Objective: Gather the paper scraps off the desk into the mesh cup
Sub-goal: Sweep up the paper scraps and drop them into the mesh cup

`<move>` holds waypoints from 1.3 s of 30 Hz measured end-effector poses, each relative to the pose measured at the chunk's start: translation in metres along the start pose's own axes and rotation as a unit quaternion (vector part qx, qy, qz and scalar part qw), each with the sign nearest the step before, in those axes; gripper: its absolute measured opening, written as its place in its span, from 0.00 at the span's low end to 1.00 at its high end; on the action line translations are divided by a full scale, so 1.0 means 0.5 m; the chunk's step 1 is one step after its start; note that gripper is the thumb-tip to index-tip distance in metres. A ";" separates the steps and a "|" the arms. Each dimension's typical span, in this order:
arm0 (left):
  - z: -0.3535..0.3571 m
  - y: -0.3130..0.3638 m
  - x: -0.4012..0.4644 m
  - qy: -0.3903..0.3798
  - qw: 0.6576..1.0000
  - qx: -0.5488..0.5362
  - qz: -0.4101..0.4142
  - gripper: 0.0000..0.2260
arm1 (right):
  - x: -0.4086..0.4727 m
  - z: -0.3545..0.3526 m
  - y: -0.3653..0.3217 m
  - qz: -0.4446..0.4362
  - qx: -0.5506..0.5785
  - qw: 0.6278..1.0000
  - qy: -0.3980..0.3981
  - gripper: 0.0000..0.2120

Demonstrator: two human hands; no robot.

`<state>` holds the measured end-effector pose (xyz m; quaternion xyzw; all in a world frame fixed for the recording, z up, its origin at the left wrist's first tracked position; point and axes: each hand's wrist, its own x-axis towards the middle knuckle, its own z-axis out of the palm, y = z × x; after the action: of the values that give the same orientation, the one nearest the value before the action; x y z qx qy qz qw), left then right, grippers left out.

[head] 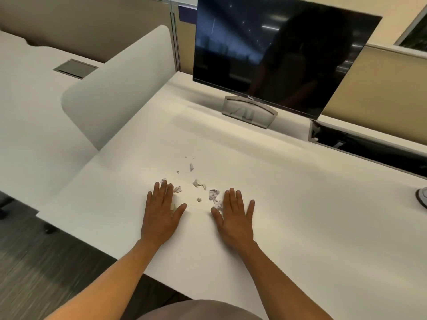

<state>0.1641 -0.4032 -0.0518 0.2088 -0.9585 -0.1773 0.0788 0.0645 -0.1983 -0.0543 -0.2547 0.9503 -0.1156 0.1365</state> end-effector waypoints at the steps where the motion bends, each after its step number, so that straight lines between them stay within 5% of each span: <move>1: 0.000 -0.011 0.002 -0.005 1.000 -0.008 0.000 0.36 | 0.005 0.006 -0.013 -0.002 -0.007 1.000 0.001 0.38; 11: 0.007 -0.041 0.032 -0.032 0.997 -0.063 0.043 0.38 | 0.055 0.017 -0.089 -0.076 0.045 0.996 -0.004 0.34; 19: -0.003 -0.059 0.082 -0.014 0.997 -0.077 0.002 0.42 | 0.146 -0.040 -0.089 -0.038 0.135 0.990 0.023 0.37; 39: 0.001 -0.057 0.086 -0.048 0.996 -0.028 0.074 0.43 | 0.320 -0.048 -0.177 -0.237 -0.024 0.967 -0.095 0.32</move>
<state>0.1359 -0.4458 -0.0595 0.1264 -0.9686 -0.2076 0.0515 -0.0362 -0.3515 -0.0384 -0.4857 0.8480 -0.0972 0.1885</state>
